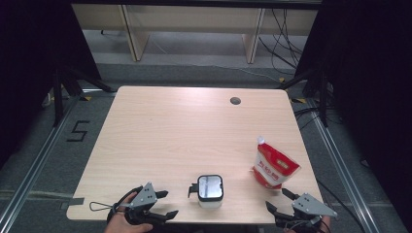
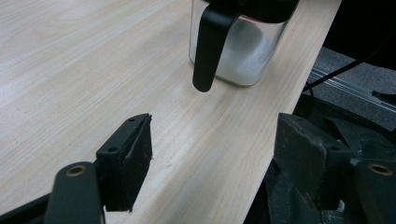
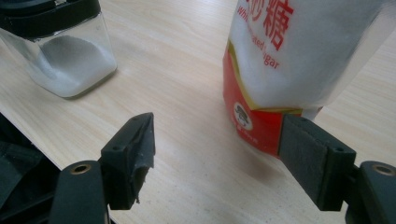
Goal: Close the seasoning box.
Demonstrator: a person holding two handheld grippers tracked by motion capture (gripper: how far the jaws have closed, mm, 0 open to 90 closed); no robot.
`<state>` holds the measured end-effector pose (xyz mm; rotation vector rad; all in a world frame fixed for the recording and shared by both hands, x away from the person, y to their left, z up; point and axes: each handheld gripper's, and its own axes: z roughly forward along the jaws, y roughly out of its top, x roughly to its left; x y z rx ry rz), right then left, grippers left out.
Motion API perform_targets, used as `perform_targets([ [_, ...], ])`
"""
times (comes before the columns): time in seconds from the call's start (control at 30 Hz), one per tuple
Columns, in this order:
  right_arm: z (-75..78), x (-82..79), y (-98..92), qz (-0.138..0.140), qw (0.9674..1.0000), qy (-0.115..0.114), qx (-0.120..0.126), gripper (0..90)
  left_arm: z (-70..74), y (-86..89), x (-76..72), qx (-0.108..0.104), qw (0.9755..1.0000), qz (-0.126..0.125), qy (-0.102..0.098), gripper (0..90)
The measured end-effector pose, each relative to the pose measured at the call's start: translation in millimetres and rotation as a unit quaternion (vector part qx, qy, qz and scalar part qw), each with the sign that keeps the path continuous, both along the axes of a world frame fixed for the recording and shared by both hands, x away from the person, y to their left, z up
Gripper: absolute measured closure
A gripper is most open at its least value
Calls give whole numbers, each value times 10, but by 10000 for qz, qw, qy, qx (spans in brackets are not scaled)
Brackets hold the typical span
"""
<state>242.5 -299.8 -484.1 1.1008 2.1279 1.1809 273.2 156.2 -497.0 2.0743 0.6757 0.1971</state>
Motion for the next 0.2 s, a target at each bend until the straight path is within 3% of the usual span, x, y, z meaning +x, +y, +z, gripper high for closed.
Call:
perform_targets([
  [0.03,3,-3,0,-16,10000,-4,2,289,-7,-15,-3,-109,9999,19,-2,275],
  [0.1,5,-7,-1,-60,10000,9,44,289,4,-1,0,-53,10000,-2,-27,272],
  [0.13,4,-1,-6,-64,10000,-63,31,288,18,21,12,136,9999,-2,-50,267],
  [0.2,2,0,-8,-33,10000,-2,33,288,4,16,19,41,10000,1,-42,260],
])
